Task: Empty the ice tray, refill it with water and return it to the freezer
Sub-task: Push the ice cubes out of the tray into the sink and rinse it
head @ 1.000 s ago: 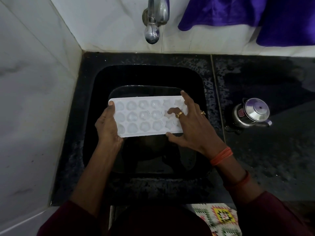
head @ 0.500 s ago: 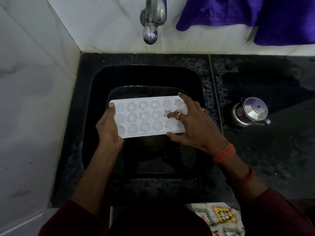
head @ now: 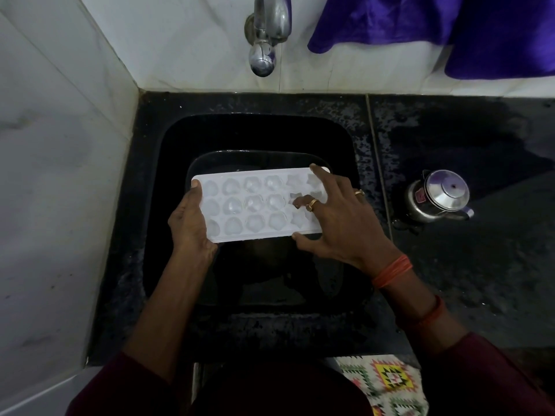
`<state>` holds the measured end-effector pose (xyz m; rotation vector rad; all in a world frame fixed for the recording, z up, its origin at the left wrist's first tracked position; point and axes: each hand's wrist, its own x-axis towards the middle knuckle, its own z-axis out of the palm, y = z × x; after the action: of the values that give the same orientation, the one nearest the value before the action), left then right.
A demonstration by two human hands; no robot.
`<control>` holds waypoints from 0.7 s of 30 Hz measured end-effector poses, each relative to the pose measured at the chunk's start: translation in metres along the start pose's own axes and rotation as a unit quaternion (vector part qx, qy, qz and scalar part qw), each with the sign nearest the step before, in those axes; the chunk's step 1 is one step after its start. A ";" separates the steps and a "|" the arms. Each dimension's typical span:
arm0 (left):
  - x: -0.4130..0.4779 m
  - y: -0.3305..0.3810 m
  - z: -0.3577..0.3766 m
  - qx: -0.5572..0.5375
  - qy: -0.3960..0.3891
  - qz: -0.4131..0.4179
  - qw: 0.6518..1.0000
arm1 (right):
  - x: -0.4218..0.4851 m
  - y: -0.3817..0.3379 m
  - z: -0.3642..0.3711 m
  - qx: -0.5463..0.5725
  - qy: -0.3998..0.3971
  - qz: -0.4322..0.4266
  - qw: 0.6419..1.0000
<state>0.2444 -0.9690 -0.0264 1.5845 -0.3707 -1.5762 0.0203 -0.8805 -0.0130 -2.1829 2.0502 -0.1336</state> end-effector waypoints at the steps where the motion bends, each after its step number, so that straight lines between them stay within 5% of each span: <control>1: 0.000 0.000 0.001 -0.002 -0.001 -0.001 1.000 | 0.001 0.000 -0.001 -0.010 -0.004 -0.002 1.000; 21: 0.002 -0.001 -0.005 0.010 -0.003 -0.007 1.000 | 0.002 0.011 -0.003 -0.031 -0.002 -0.048 0.998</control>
<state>0.2490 -0.9686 -0.0290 1.6014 -0.3820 -1.5923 0.0094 -0.8837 -0.0117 -2.3174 1.9743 -0.0757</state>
